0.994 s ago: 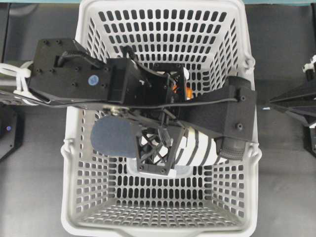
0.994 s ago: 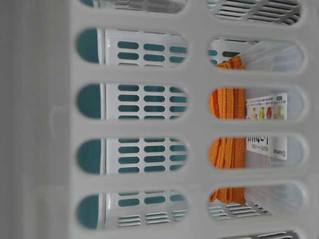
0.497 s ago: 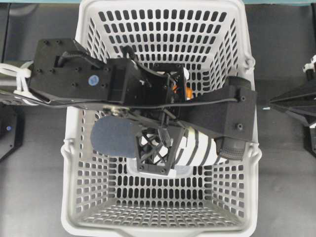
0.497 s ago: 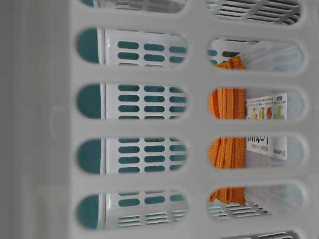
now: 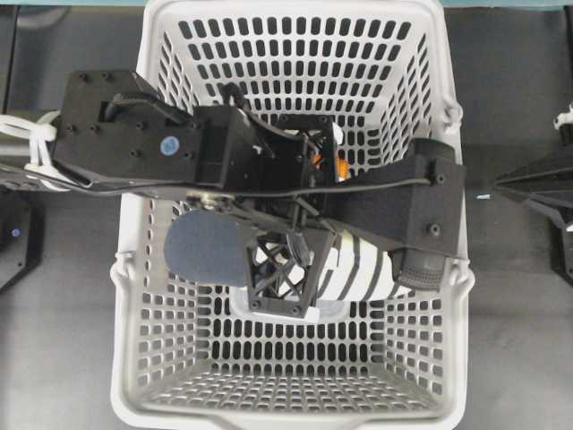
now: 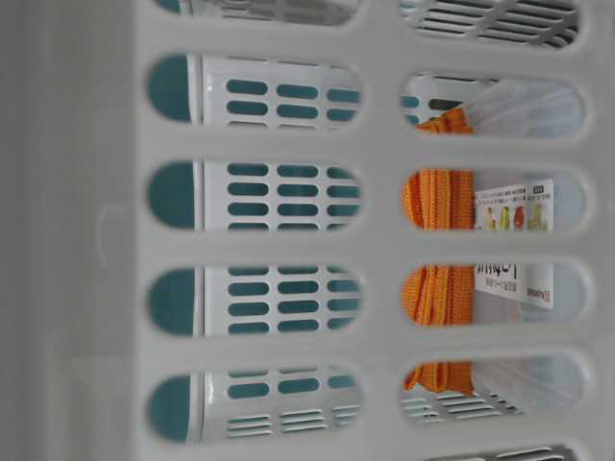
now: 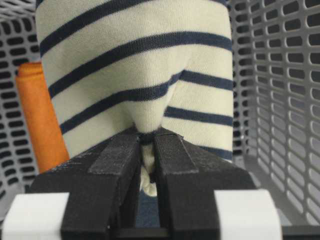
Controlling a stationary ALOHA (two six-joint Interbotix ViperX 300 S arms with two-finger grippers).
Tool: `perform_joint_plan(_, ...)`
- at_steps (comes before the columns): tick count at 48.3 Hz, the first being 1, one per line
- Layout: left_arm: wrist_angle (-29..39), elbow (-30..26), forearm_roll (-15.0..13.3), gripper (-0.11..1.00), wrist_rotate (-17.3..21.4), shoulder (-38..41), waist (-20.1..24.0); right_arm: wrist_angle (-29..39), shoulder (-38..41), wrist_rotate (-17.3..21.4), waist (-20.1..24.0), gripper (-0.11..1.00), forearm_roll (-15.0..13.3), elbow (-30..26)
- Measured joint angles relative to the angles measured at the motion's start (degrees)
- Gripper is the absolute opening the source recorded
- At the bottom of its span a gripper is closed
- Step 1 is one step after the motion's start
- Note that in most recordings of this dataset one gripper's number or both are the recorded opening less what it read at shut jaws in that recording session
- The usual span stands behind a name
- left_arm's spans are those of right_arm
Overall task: Pick up the slipper from the shopping basket with the left arm.
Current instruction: 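Hold the slipper raised above the basket with the left gripper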
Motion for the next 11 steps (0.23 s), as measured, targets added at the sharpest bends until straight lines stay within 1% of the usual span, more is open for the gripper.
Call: perform_joint_plan(11,0.6,0.0,0.0,0.06,0.0,0.1,0.0,0.1,-0.1,0.0,0.0,-0.01,0.0,0.1)
